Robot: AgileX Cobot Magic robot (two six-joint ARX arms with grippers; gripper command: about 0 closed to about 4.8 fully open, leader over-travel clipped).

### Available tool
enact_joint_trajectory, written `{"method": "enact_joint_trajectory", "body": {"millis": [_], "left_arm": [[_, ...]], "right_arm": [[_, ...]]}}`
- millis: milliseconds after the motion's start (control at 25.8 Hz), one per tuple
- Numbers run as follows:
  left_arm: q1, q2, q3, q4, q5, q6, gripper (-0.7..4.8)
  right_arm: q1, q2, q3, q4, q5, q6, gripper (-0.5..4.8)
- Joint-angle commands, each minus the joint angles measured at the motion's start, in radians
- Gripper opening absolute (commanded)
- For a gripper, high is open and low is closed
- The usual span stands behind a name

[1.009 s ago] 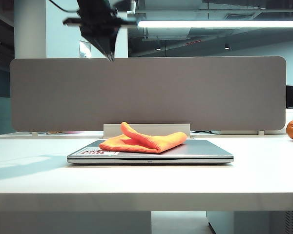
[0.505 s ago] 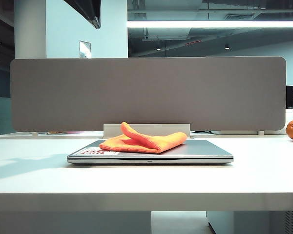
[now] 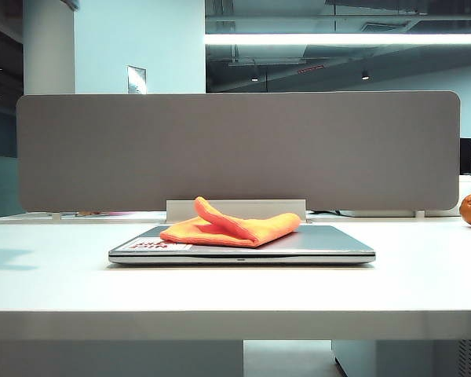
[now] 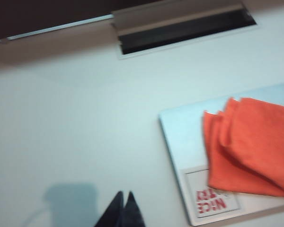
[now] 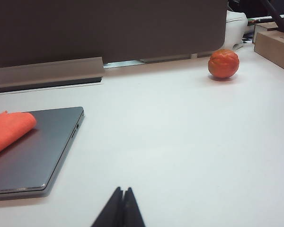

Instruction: Pick up the orange rag and put it over the laptop.

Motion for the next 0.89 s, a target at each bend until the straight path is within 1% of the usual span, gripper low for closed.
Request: {"method": "enact_joint_trajectory", "body": {"millis": [39,116,233,272,427,543,660,738,893], "left_arm": [[0.053,-0.040,0.003,-0.019,0.000,0.004,-0.06],[0.093,-0.073,-0.010,-0.024,0.000,0.004,-0.06],[0.129,-0.143,-0.114,0.058,0.000,0.003,-0.06],[0.131,-0.195,-0.209,0.141,0.000,0.002,-0.06],[0.132,-0.301,-0.404,0.279,0.000,-0.010,-0.06],[0.131,-0.372,-0.519,0.356,0.000,-0.020,-0.06],[0.131,-0.450,-0.634,0.427,0.000,-0.062,-0.06],[0.131,-0.540,-0.752,0.481,0.000,-0.075,-0.06],[0.131,-0.653,-0.893,0.524,-0.001,-0.092,-0.06]], "right_arm": [[0.000,-0.002,-0.003,0.010,0.005,0.000,-0.05],[0.000,-0.002,-0.003,0.010,0.005,0.000,-0.05],[0.000,-0.002,-0.003,0.010,0.005,0.000,-0.05],[0.000,-0.002,-0.003,0.010,0.005,0.000,-0.05],[0.000,-0.002,-0.003,0.010,0.005,0.000,-0.05],[0.000,-0.002,-0.003,0.010,0.005,0.000,-0.05],[0.000,-0.002,-0.003,0.010,0.005,0.000,-0.05],[0.000,-0.002,-0.003,0.010,0.005,0.000,-0.05],[0.000,-0.002,-0.003,0.010,0.005,0.000,-0.05]]}}
